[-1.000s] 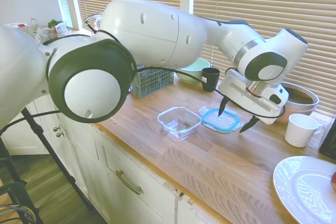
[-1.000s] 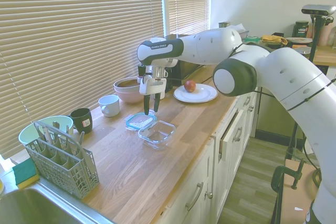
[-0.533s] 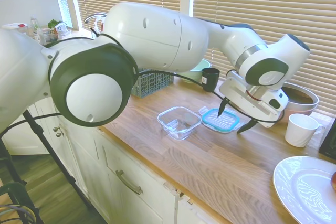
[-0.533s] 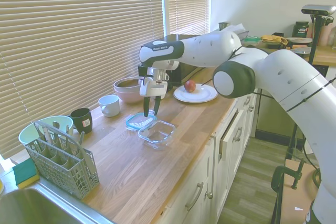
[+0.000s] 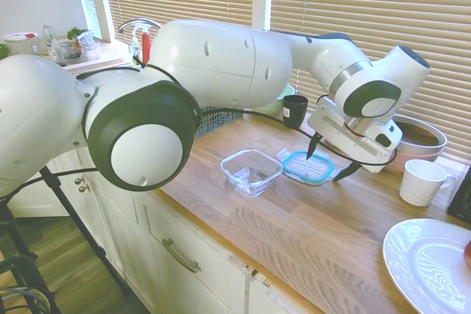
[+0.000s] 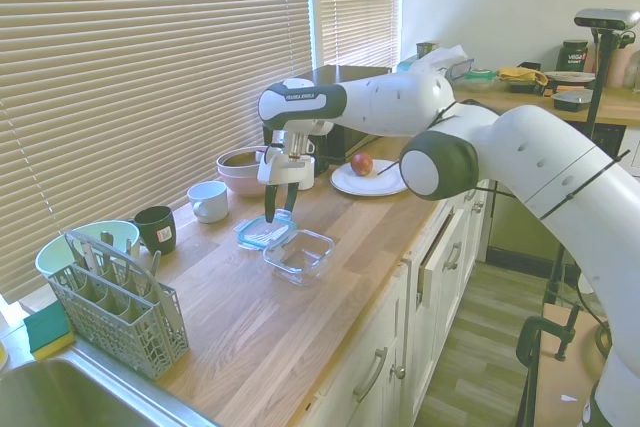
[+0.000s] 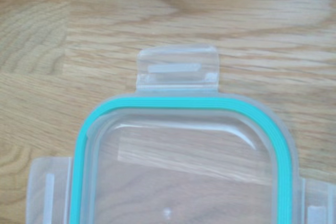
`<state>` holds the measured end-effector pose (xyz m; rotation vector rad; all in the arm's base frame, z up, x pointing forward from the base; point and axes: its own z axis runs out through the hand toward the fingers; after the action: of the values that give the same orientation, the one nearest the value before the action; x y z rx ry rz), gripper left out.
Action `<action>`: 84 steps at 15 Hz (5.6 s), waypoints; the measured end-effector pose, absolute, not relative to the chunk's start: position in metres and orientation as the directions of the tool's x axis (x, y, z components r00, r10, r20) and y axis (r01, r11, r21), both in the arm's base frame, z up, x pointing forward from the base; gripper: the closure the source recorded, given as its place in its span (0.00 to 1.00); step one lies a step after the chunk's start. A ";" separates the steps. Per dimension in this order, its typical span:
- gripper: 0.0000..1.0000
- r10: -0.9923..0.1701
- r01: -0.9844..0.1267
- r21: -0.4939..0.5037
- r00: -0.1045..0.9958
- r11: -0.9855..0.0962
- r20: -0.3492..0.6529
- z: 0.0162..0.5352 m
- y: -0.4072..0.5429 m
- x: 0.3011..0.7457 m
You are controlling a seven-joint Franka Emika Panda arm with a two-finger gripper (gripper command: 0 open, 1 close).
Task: Cover the lid of the food container
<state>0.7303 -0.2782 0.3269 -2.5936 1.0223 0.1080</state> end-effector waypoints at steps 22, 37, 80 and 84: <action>1.00 -0.642 -0.667 -0.284 0.743 -0.689 -0.187 0.316 -0.273 0.736; 1.00 -0.644 -0.641 -0.243 0.761 -0.728 -0.078 0.420 -0.263 0.720; 1.00 -0.636 -0.620 -0.154 0.767 -0.769 0.090 0.478 -0.084 0.551; 1.00 -0.622 -0.612 -0.113 0.776 -0.783 0.105 0.468 -0.052 0.560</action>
<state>0.5596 -0.0523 0.4682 -2.8919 1.0053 -0.2108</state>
